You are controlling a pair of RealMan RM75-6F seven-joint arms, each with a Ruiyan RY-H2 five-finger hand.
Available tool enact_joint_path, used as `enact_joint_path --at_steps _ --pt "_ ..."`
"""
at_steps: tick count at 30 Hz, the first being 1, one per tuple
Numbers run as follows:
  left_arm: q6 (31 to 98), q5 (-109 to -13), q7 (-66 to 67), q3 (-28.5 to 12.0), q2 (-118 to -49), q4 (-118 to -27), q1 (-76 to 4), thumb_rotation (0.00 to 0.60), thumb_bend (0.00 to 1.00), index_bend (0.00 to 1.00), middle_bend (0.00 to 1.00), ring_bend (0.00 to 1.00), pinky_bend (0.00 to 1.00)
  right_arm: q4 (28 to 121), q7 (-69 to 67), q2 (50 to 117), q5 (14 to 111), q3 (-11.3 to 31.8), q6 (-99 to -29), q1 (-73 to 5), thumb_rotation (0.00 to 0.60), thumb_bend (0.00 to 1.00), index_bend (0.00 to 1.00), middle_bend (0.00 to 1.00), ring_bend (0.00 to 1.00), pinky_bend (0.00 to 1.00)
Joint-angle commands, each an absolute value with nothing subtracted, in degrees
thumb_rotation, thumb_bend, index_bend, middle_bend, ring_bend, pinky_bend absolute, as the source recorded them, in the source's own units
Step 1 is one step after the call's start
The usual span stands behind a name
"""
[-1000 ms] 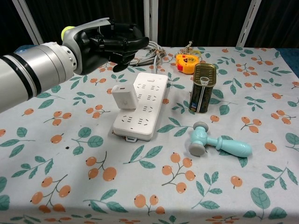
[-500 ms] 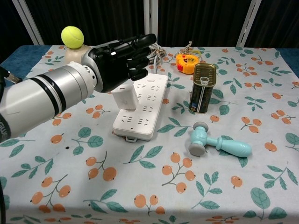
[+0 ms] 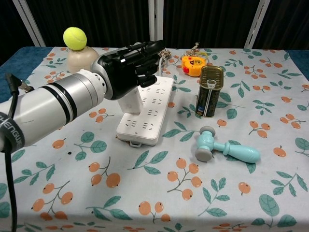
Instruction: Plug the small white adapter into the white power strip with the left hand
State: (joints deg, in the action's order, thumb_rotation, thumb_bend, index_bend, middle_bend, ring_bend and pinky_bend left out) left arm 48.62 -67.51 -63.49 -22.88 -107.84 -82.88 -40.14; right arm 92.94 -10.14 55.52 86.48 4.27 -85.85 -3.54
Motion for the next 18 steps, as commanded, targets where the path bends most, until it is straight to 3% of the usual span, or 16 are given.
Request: enact_joint_path --at_steps 1,18 --pt "48.43 -67.53 -63.47 -22.87 -107.92 -82.53 -39.93 0.6 0.54 0.78 0.86 0.78 0.86 92.91 -10.16 55.5 86.42 4.27 -85.82 -3.52 0.6 0.11 0.0 0.02 0.0 0.0" --pt "47.47 -68.86 -63.45 -22.08 -109.02 -81.2 -39.12 0.6 0.54 0.78 0.86 0.78 0.86 92.87 -10.21 55.65 86.32 4.21 -85.84 -3.35 0.6 0.11 0.0 0.02 0.0 0.0"
